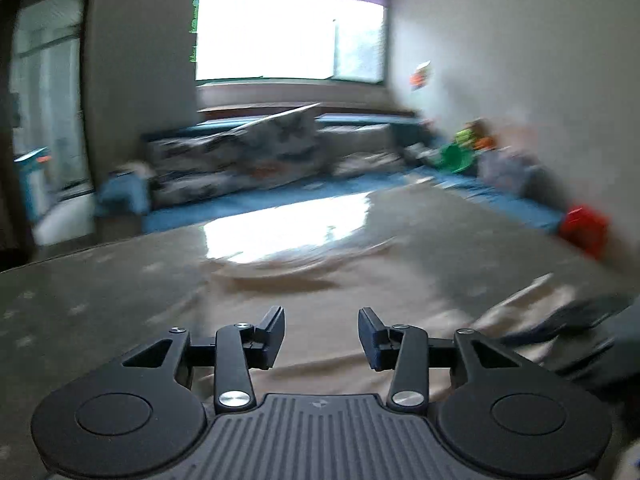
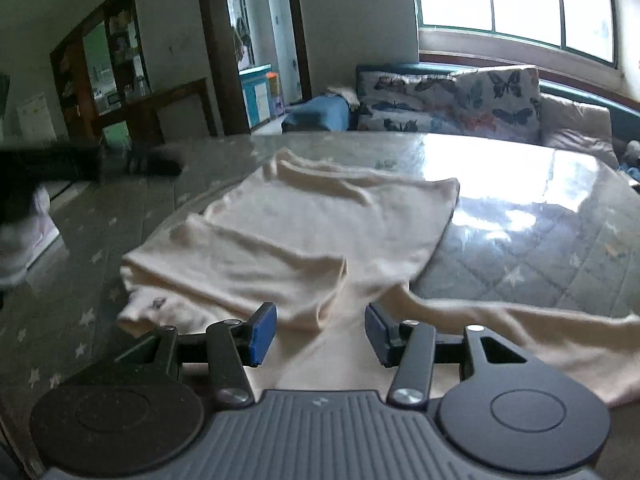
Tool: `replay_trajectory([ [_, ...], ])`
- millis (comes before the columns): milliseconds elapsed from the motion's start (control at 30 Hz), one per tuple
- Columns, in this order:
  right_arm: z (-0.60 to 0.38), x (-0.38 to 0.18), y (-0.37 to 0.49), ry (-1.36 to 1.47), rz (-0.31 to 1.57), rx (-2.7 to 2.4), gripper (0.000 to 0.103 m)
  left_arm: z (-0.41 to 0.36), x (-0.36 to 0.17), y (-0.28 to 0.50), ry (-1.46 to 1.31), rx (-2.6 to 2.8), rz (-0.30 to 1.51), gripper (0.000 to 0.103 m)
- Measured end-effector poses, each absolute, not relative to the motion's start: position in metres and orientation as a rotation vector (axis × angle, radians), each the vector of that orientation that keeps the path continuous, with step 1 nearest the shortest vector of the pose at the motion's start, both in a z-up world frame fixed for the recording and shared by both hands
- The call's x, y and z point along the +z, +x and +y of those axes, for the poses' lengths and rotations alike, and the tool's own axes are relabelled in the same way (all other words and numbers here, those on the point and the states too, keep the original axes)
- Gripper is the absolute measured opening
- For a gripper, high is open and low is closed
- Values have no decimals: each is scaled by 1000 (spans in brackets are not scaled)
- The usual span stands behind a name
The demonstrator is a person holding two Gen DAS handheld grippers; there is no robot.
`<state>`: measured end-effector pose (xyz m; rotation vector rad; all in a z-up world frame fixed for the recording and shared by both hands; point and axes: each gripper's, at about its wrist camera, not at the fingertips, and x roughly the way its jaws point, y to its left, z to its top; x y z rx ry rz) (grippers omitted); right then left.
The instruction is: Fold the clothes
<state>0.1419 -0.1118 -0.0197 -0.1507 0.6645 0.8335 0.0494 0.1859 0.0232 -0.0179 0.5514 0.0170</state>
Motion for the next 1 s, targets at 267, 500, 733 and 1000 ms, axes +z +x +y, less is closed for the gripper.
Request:
replay_trajectory([
  [267, -71, -23, 154, -125, 649, 911, 50, 215, -33, 37, -7, 116, 716, 31],
  [500, -43, -48, 168, -150, 727, 912, 50, 221, -39, 28, -26, 117, 753, 25],
  [733, -45, -57, 174, -123, 757, 903, 50, 219, -11, 49, -87, 67, 684, 24],
  [1000, -42, -56, 168, -165, 741, 905, 54, 229, -42, 88, -118, 136, 735, 10],
])
